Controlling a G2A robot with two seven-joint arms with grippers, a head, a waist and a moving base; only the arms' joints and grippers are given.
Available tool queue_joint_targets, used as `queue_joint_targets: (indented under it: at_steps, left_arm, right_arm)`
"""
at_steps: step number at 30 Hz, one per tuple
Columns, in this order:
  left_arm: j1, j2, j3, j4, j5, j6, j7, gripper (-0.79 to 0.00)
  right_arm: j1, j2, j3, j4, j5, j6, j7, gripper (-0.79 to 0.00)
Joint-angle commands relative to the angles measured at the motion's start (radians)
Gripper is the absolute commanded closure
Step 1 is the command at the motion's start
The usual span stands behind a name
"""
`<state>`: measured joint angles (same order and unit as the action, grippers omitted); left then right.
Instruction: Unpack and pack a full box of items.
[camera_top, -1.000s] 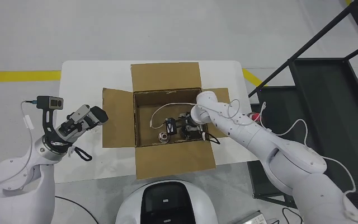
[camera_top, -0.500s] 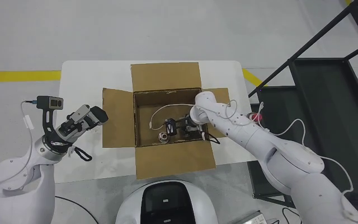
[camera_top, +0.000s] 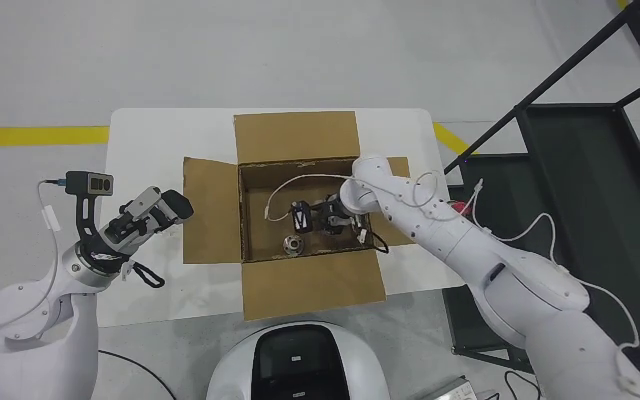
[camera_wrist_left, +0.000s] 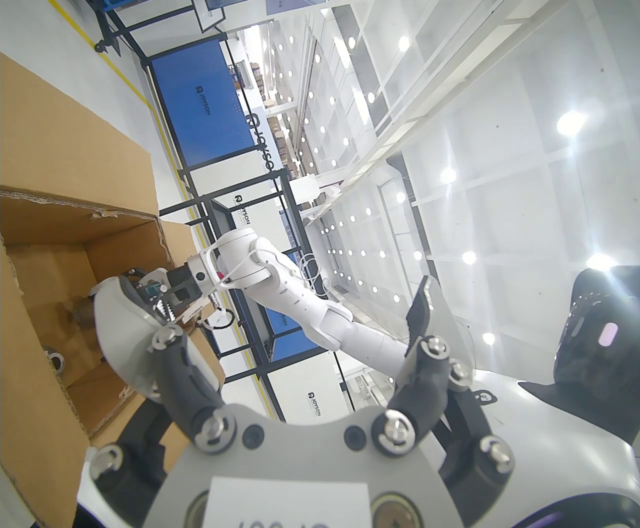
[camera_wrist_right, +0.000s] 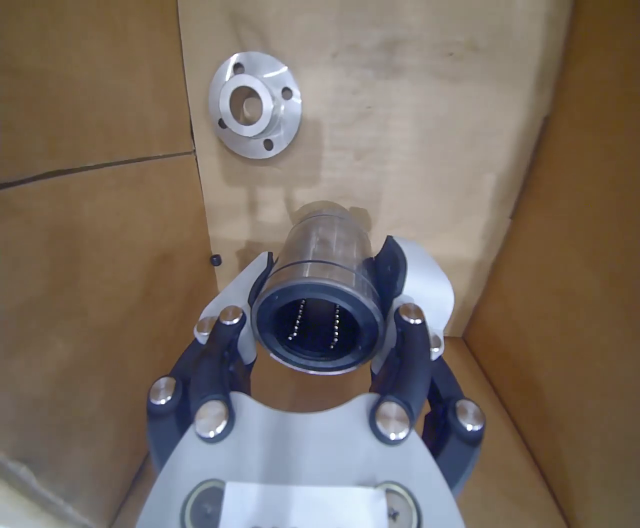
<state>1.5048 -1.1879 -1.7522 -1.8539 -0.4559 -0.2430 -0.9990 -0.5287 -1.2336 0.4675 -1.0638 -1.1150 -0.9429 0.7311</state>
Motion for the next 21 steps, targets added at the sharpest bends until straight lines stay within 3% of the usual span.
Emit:
queue_joint_targets:
  at_steps: [1,13,21]
  left_arm:
    - [0.0,0.0,0.0,0.0,0.0,0.0,0.0,-0.785]
    - [0.0,0.0,0.0,0.0,0.0,0.0,0.0,-0.785]
    - [0.0,0.0,0.0,0.0,0.0,0.0,0.0,-0.785]
  right_arm:
    - [0.001,0.013,0.025,-0.037,0.008,-0.01,0.017,0.0]
    - [-0.074,0.096,0.159,-0.294,0.099,-0.012,0.133,0.0]
    - [-0.078,0.097,0.163,-0.299,0.102,-0.012,0.132,0.0]
